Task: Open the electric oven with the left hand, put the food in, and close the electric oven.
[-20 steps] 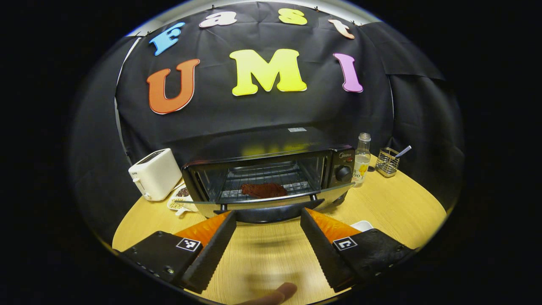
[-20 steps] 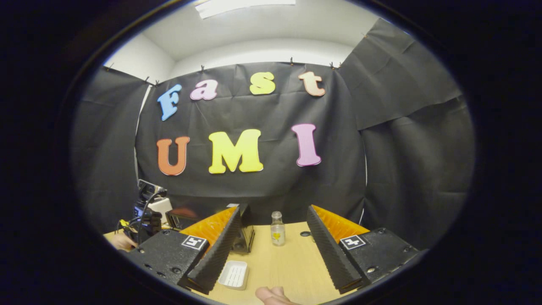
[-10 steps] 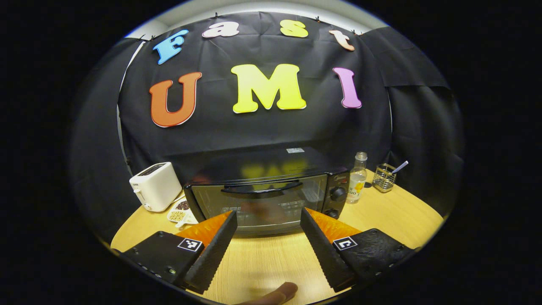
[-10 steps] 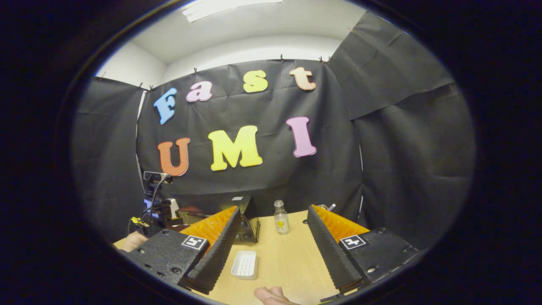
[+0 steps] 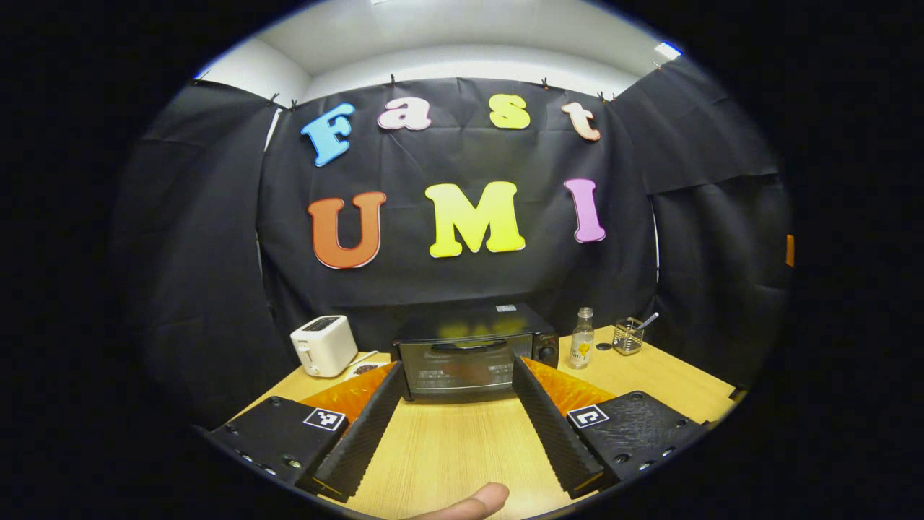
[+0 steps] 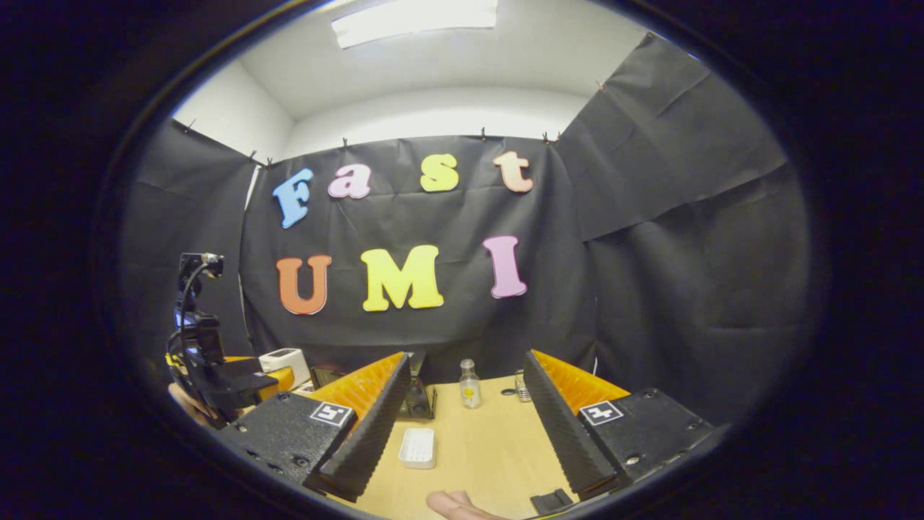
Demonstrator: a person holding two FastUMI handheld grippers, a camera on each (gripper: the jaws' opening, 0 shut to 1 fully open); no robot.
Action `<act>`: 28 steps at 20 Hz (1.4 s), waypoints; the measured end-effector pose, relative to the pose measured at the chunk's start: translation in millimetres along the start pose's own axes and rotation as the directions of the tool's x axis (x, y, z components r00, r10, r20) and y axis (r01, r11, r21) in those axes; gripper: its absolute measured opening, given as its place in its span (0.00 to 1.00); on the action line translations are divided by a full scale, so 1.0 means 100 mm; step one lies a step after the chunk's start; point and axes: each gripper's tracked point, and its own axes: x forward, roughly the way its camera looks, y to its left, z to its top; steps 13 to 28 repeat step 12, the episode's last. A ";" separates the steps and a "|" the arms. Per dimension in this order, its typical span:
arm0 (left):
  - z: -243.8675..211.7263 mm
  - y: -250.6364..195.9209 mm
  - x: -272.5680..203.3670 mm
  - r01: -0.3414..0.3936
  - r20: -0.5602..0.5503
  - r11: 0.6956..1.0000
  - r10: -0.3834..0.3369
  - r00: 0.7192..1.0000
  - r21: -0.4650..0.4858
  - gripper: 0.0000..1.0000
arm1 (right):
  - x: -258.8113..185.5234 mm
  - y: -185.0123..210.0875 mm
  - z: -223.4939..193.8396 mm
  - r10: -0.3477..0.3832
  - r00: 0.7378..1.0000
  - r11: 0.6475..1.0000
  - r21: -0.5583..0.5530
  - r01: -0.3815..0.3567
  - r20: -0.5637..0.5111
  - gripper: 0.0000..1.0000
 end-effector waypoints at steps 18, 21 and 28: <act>0.43 0.47 -1.66 -0.089 0.183 0.995 0.094 0.979 -0.039 0.97 | -0.49 0.48 0.02 0.076 0.994 0.992 -0.104 -0.068 0.075 0.96; 0.43 0.47 -1.66 -0.089 0.183 0.995 0.094 0.979 -0.039 0.97 | -0.49 0.48 0.02 0.076 0.994 0.992 -0.104 -0.068 0.075 0.96; 0.43 0.47 -1.66 -0.089 0.183 0.995 0.094 0.979 -0.039 0.97 | -0.49 0.48 0.02 0.076 0.994 0.992 -0.104 -0.068 0.075 0.96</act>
